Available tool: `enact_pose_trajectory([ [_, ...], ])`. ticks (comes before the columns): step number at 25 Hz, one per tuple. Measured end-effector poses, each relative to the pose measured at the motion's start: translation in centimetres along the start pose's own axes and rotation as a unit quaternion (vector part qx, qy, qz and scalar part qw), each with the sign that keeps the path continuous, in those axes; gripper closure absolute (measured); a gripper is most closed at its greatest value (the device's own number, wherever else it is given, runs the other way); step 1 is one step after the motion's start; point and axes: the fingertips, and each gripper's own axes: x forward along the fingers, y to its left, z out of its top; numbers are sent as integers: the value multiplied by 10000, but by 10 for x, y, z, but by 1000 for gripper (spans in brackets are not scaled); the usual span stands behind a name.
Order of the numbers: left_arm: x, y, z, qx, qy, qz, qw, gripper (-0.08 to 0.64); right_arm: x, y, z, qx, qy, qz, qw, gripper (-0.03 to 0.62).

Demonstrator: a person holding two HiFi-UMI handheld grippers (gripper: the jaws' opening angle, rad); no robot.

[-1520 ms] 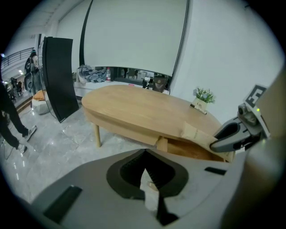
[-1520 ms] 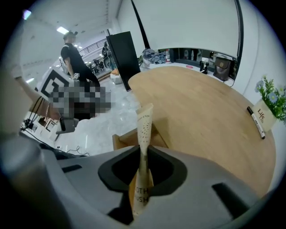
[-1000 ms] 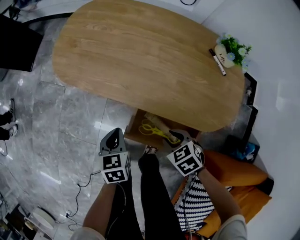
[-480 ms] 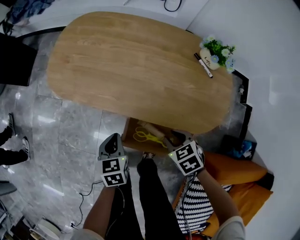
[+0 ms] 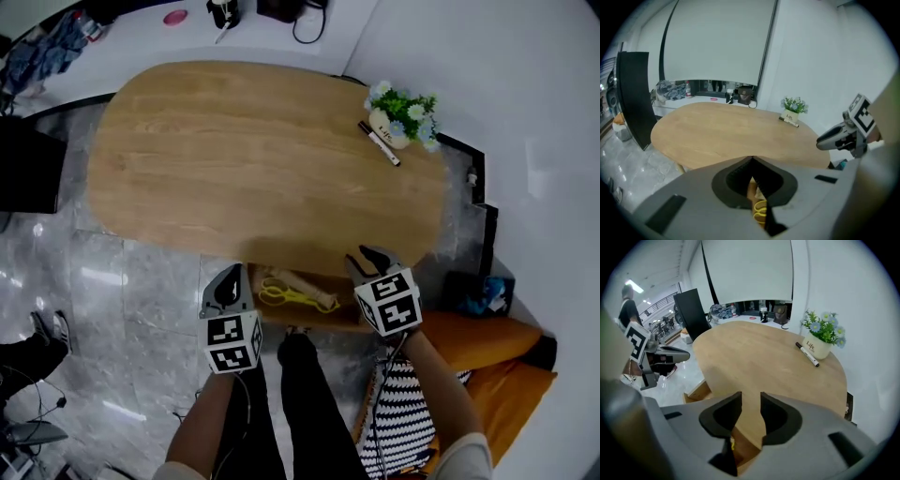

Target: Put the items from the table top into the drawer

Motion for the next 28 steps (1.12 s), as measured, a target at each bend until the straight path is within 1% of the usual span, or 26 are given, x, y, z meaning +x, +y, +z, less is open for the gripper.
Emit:
enact_pose_trajectory([
  [3,19,-14,16,186,-39,-25,9998,560,3,-29,6,146,-106,-193,9997,474],
  [8,55,-35,39,330,-64,-133,9993,560,11,-73,15,511,-277,-451,9973,474],
  [11,75,-45,50,363,-43,-168,9992,560,15,-97,25,619,-364,-554,9959,472],
  [16,101,-51,67,249,-21,-141,9996,560,28,-138,41,693,-465,-742,9937,471],
  [21,118,-50,70,76,20,-91,9999,560,46,-176,52,789,-496,-913,9915,470],
  [28,139,-45,65,121,149,30,9998,560,65,-217,64,803,-575,-1201,9878,458],
])
